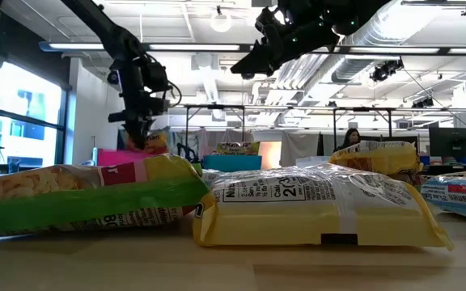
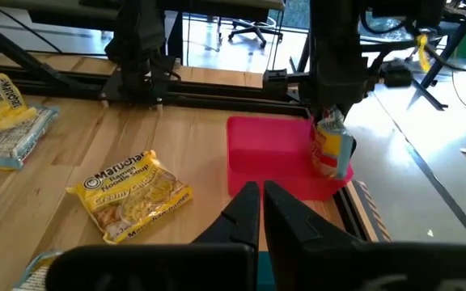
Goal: Sort Maruchan noodles
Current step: Put the top blue noodle pack into the red bin
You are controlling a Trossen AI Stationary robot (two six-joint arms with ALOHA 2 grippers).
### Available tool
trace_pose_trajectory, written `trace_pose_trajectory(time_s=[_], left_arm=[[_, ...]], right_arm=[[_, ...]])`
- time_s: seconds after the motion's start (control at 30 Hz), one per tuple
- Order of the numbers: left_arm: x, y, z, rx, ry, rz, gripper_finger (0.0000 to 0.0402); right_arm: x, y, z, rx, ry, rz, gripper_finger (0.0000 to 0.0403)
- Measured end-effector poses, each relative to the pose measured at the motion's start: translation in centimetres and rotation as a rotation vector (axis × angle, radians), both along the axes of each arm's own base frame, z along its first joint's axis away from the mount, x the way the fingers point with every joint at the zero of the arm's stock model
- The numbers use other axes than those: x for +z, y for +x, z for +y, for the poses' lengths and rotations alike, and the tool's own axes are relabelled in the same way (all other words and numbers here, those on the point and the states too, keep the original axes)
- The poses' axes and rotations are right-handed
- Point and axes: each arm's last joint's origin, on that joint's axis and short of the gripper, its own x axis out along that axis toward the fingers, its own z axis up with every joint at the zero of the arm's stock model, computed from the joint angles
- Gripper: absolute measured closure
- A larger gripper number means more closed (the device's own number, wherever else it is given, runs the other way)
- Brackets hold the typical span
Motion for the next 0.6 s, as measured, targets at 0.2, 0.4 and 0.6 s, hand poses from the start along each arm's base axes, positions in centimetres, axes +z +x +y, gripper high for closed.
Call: trace_pose_trajectory(time_s=[0.2,0.4,0.6], left_arm=[[0.92,-0.18,-0.3,0.019,0.028,-0.012,0.0334],[0.7,-0.13,-0.2,0.024,0.025,-0.006,0.0334],[0.44,0.01,-0.05,0.04,0.008,-0.034,0.0335]], right_arm=[[0.0,0.0,-0.01,0.0,0.0,0.0,0.04],[0.0,0.0,0.0,0.0,0.0,0.0,0.04],[0.0,0.0,0.0,0.0,0.0,0.0,0.04]])
